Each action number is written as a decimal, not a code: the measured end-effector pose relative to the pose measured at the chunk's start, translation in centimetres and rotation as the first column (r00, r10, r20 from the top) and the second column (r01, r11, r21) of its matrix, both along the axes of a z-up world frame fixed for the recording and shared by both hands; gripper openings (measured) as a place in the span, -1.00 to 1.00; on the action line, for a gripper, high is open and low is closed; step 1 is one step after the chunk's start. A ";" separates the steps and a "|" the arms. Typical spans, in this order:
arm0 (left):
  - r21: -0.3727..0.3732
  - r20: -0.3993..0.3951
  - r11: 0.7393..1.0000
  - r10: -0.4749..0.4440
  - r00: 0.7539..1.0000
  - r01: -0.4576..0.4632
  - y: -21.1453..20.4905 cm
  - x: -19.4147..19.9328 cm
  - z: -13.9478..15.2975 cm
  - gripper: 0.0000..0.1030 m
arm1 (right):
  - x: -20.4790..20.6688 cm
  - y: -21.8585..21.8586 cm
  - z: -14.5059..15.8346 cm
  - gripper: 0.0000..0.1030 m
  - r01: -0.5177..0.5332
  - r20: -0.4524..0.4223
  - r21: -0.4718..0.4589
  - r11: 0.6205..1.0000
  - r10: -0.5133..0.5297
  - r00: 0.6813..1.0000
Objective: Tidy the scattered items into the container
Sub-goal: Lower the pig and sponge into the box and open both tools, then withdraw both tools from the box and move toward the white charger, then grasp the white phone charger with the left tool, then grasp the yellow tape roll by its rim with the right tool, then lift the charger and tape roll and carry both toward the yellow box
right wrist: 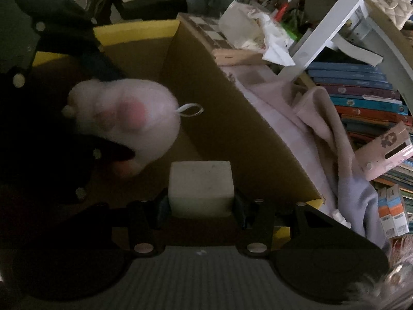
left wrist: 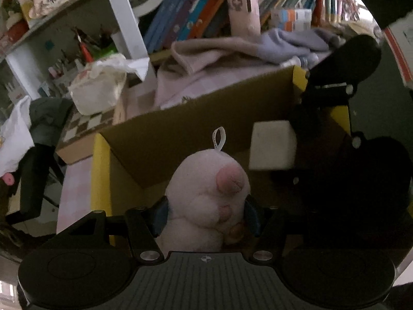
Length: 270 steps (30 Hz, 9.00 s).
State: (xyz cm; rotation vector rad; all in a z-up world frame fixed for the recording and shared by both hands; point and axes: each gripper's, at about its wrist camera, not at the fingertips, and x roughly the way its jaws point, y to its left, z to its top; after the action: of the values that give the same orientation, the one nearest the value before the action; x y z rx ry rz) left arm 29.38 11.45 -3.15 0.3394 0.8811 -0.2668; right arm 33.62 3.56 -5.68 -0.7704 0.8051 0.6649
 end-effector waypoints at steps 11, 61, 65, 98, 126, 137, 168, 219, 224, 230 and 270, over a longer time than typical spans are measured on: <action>0.062 0.072 0.998 0.011 0.997 -0.015 -0.9 -0.6 1.5 0.46 | -0.6 0.0 0.9 0.24 -0.009 0.050 0.027 1.000 0.007 0.999; -0.272 0.385 0.931 0.338 0.859 -0.244 1.0 -22.4 10.0 0.84 | -22.0 -13.1 12.2 0.58 0.241 0.190 0.598 0.765 -0.428 0.884; -0.290 0.361 0.916 0.374 0.854 -0.279 1.3 -23.7 9.2 0.84 | -23.1 -13.7 11.3 0.59 0.278 0.183 0.601 0.750 -0.467 0.865; -0.260 0.181 0.953 0.206 0.962 -0.155 -4.4 -27.6 3.1 0.84 | -29.3 -15.3 4.3 0.64 0.484 0.014 0.446 0.753 -0.547 0.837; -0.307 0.089 0.949 -0.048 0.995 0.073 -11.1 -24.3 1.2 0.81 | -29.6 -21.0 4.0 0.64 0.635 0.032 0.393 0.665 -0.700 0.714; -0.293 0.084 0.954 -0.045 0.995 0.067 -13.3 -22.1 0.9 0.81 | -26.6 -22.6 3.6 0.64 0.610 0.025 0.399 0.685 -0.673 0.740; -0.129 0.130 0.960 0.266 0.955 -0.250 -24.6 -12.2 -1.1 0.44 | -10.8 -33.2 1.8 0.64 0.405 -0.078 0.479 0.779 -0.422 0.903; -0.176 0.042 0.842 0.524 0.851 -0.510 -24.7 -6.7 -6.1 -0.43 | 3.3 -28.9 -4.5 0.58 0.376 -0.195 0.447 0.812 -0.321 0.927; -0.191 0.073 0.864 0.485 0.871 -0.465 -25.0 -7.5 -4.9 -0.43 | 1.5 -31.3 -4.1 0.58 0.378 -0.185 0.445 0.812 -0.330 0.926; -0.200 0.133 0.891 0.438 0.889 -0.409 -25.3 -9.3 -2.3 -0.43 | -1.4 -32.7 -1.9 0.58 0.329 -0.127 0.454 0.828 -0.305 0.944; -0.284 0.247 0.959 0.078 0.966 -0.005 -20.3 -17.1 5.7 -0.43 | -17.2 -33.2 7.5 0.59 0.490 -0.046 0.558 0.669 -0.565 0.824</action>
State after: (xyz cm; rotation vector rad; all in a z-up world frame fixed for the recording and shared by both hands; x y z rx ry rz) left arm 12.25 -8.85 2.53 0.0861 0.5837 -0.2978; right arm 16.44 -29.61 1.77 -0.0227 0.6219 0.2753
